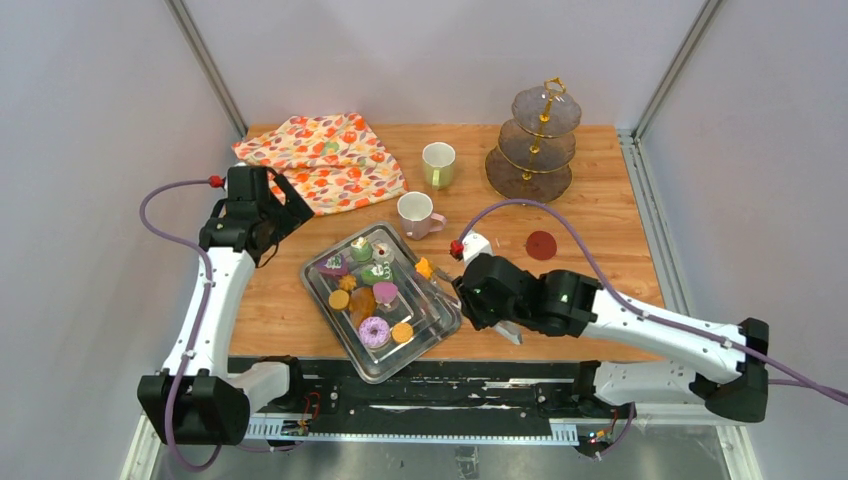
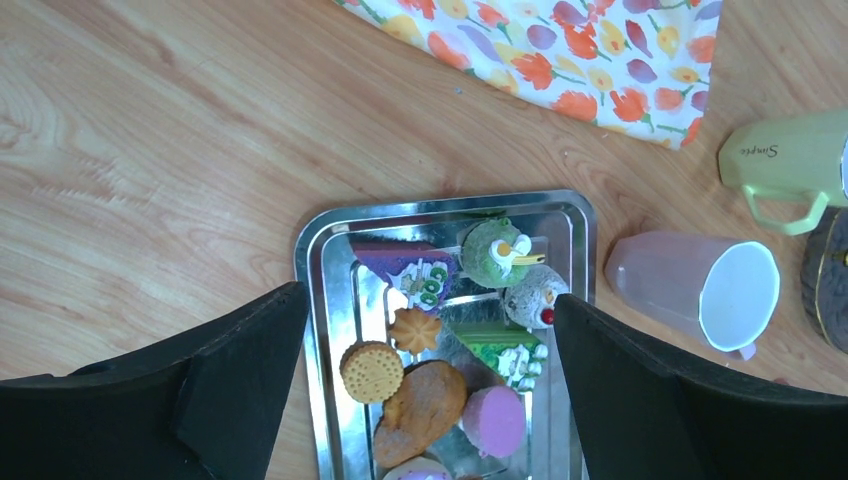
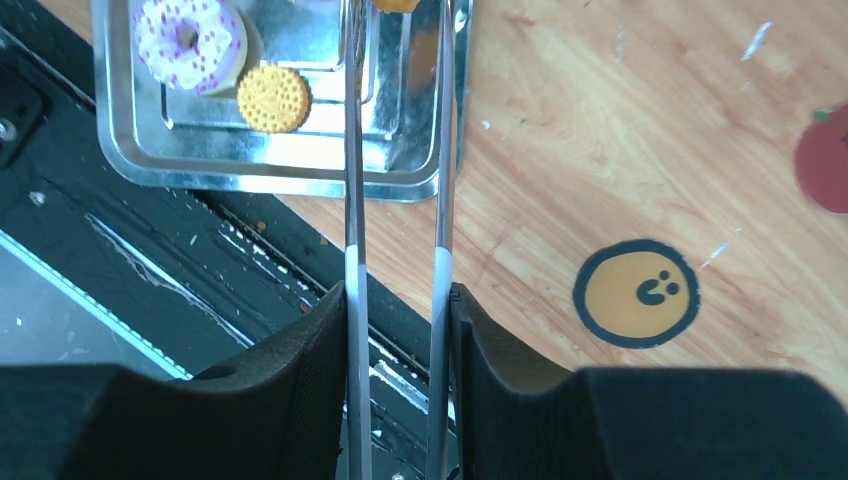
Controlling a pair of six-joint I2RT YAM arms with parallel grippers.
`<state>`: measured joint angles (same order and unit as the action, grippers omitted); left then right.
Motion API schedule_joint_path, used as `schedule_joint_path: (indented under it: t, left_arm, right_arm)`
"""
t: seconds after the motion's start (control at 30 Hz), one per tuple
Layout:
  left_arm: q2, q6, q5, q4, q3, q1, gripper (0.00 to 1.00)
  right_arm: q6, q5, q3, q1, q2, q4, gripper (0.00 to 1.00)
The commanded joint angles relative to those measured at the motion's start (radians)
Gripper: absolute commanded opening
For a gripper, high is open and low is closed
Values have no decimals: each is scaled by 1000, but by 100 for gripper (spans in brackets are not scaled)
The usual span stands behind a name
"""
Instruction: Serve the afternoon tea
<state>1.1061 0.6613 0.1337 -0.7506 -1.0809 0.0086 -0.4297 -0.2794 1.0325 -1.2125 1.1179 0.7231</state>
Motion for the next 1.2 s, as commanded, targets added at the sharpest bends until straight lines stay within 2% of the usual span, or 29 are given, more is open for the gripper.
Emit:
schedule_joint_path:
  t: [0.0, 0.13, 0.23, 0.4, 0.5, 0.77, 1.17]
  left_arm:
    - [-1, -13, -17, 0, -36, -6, 97]
    - [-7, -8, -30, 0, -37, -6, 97]
    - [-8, -6, -38, 0, -38, -6, 97]
    - [-9, -7, -51, 0, -41, -6, 97]
    - [-9, -13, -58, -2, -49, -6, 97]
    - [-1, -22, -68, 0, -71, -6, 98]
    - [13, -31, -80, 8, -65, -6, 98]
  right_arm:
    - [58, -42, 106, 66, -67, 81, 0]
    - [129, -40, 168, 192, -127, 126, 1]
    - [184, -28, 203, 334, -155, 126, 1]
    - [252, 62, 268, 554, -113, 105, 1]
    - [269, 87, 299, 629, -67, 95, 1]
    - [291, 175, 363, 789, 13, 58, 1]
    - [289, 214, 301, 856, 74, -30, 1]
